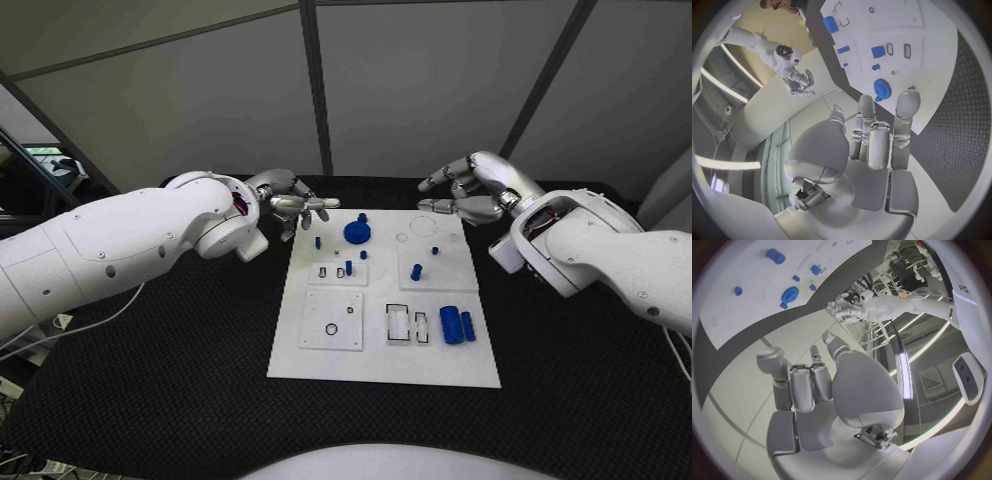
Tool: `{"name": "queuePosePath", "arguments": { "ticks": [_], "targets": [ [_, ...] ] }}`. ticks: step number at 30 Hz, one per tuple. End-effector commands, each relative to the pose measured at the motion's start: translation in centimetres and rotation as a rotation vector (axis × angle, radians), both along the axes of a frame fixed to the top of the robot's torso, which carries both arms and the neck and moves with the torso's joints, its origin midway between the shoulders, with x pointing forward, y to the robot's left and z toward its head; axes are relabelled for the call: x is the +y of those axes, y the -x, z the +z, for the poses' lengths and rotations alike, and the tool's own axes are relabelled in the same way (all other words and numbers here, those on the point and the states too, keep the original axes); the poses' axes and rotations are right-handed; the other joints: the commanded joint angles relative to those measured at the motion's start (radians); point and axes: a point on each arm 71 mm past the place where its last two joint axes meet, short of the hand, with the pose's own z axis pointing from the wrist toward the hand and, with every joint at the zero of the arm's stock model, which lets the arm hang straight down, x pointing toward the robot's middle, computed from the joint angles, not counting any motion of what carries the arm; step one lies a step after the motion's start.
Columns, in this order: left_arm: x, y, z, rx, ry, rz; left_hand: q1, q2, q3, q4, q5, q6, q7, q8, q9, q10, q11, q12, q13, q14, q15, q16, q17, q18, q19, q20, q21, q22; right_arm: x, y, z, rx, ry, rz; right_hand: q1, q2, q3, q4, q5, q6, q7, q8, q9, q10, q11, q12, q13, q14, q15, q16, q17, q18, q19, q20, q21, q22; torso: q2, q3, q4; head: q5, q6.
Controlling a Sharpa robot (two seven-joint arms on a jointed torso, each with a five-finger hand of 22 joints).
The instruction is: Assemble the parts on the task board
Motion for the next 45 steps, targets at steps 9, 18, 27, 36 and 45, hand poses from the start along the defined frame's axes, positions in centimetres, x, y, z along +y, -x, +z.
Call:
{"name": "queuePosePath", "arguments": {
  "ticks": [9, 18, 27, 36, 45],
  "targets": [
    [-2.7, -1.4, 0.5, 0.121, -0.448, -0.067, -0.051, -0.004, -0.117, 0.060, -0.003, -0.102, 0.005, 0.129, 0.164, -0.072, 0.002, 0.170, 0.177, 0.037, -0.004, 0.016, 0.101, -0.009, -0.024, 0.006, 0.100, 0.123, -3.5, -1.2, 0.4, 0.055, -0.070, -0.067, -0.004, -0.006, -0.003, 0.003, 0.027, -0.008, 0.001, 0.005, -0.008, -0.017, 0.002, -0.018, 0.060, 0.040, -0.008, -0.019, 0.105, 0.013, -0.014, -0.004, -0.024, -0.023, -0.002, -0.0024, -0.0060, 0.000, -0.017],
    [-5.2, -1.3, -0.9, 0.186, -0.531, -0.137, -0.044, 0.026, -0.163, 0.058, -0.003, -0.153, -0.013, 0.267, 0.309, 0.017, -0.011, 0.379, 0.394, 0.094, -0.013, 0.119, 0.236, -0.045, 0.090, -0.001, 0.290, 0.385, -3.5, -1.4, 0.3, 0.070, -0.064, -0.086, -0.006, -0.009, -0.006, 0.005, 0.051, -0.013, 0.002, 0.007, -0.012, -0.020, 0.003, -0.022, 0.056, 0.038, -0.008, -0.023, 0.101, 0.014, -0.015, -0.004, -0.031, -0.030, -0.004, -0.0021, -0.0047, -0.002, -0.032],
    [-6.8, -1.2, -1.6, 0.205, -0.559, -0.175, -0.054, 0.037, -0.185, 0.059, -0.003, -0.176, -0.020, 0.313, 0.365, 0.027, -0.016, 0.404, 0.420, 0.098, -0.019, 0.125, 0.245, -0.050, 0.096, -0.007, 0.310, 0.415, -3.4, -1.6, 0.2, 0.074, -0.059, -0.092, -0.006, -0.009, -0.006, 0.005, 0.062, -0.016, 0.003, 0.008, -0.014, -0.022, 0.003, -0.024, 0.053, 0.037, -0.008, -0.025, 0.098, 0.015, -0.016, -0.004, -0.035, -0.035, -0.002, -0.0032, -0.0079, 0.001, -0.039],
    [-7.8, -1.1, -1.8, 0.214, -0.549, -0.193, -0.047, 0.040, -0.186, 0.056, -0.002, -0.185, -0.019, 0.319, 0.376, 0.017, -0.016, 0.395, 0.409, 0.094, -0.019, 0.119, 0.238, -0.048, 0.089, -0.007, 0.305, 0.407, -3.1, -1.8, 0.2, 0.075, -0.056, -0.091, -0.006, -0.009, -0.006, 0.005, 0.066, -0.018, 0.003, 0.009, -0.015, -0.024, 0.003, -0.027, 0.050, 0.036, -0.008, -0.028, 0.096, 0.016, -0.018, -0.004, -0.038, -0.040, -0.002, -0.0029, -0.0058, -0.003, -0.043],
    [-8.4, -1.2, -2.2, 0.228, -0.559, -0.209, -0.018, 0.048, -0.176, 0.045, -0.002, -0.200, -0.016, 0.325, 0.393, 0.003, -0.013, 0.384, 0.398, 0.089, -0.017, 0.111, 0.228, -0.045, 0.079, -0.005, 0.297, 0.396, -2.7, -1.9, 0.1, 0.073, -0.050, -0.085, -0.007, -0.008, -0.005, 0.007, 0.075, -0.021, 0.003, 0.010, -0.016, -0.026, 0.004, -0.030, 0.048, 0.034, -0.007, -0.031, 0.093, 0.016, -0.020, -0.003, -0.043, -0.045, -0.001, -0.0035, -0.0064, -0.004, -0.050]
  ]
}}
